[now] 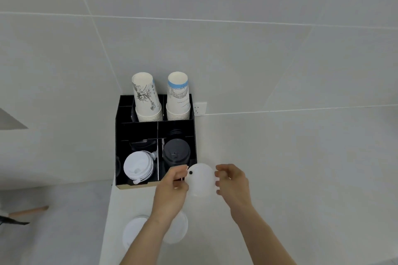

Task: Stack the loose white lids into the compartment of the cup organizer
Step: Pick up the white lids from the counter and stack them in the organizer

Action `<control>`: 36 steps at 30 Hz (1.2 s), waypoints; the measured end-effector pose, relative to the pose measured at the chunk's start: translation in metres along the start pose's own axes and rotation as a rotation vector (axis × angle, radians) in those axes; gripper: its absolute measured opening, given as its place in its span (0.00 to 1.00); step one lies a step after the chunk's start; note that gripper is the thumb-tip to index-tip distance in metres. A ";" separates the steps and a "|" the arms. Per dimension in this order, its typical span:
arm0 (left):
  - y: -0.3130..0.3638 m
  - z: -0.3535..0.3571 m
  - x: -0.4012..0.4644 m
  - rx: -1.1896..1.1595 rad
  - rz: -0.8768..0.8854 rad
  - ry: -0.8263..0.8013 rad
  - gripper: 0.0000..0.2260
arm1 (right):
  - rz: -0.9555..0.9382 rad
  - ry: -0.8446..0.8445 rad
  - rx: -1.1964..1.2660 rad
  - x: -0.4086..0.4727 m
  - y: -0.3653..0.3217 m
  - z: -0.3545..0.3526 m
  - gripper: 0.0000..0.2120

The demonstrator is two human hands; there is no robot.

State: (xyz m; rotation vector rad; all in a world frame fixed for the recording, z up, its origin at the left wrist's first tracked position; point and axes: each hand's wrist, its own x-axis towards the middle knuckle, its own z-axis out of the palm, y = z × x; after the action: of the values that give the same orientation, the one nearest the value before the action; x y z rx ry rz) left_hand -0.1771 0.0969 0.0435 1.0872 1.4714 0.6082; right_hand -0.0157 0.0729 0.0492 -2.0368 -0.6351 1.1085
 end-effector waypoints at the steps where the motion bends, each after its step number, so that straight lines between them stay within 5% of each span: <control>1: 0.004 -0.009 0.003 -0.022 0.016 0.022 0.22 | -0.028 -0.005 0.003 -0.001 -0.010 0.007 0.13; 11: 0.007 -0.105 0.034 -0.159 0.065 0.246 0.22 | -0.216 -0.100 -0.050 -0.008 -0.065 0.105 0.14; 18: -0.017 -0.140 0.055 -0.182 0.020 0.262 0.23 | -0.272 -0.182 -0.174 -0.008 -0.065 0.155 0.16; 36: -0.045 -0.146 0.078 0.322 0.076 0.135 0.30 | -0.333 -0.279 -0.430 -0.001 -0.049 0.193 0.21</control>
State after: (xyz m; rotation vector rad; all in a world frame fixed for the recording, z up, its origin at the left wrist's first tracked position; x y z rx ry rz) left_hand -0.3232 0.1753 -0.0003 1.3779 1.6913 0.5158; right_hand -0.1856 0.1722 0.0165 -2.0279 -1.4018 1.1309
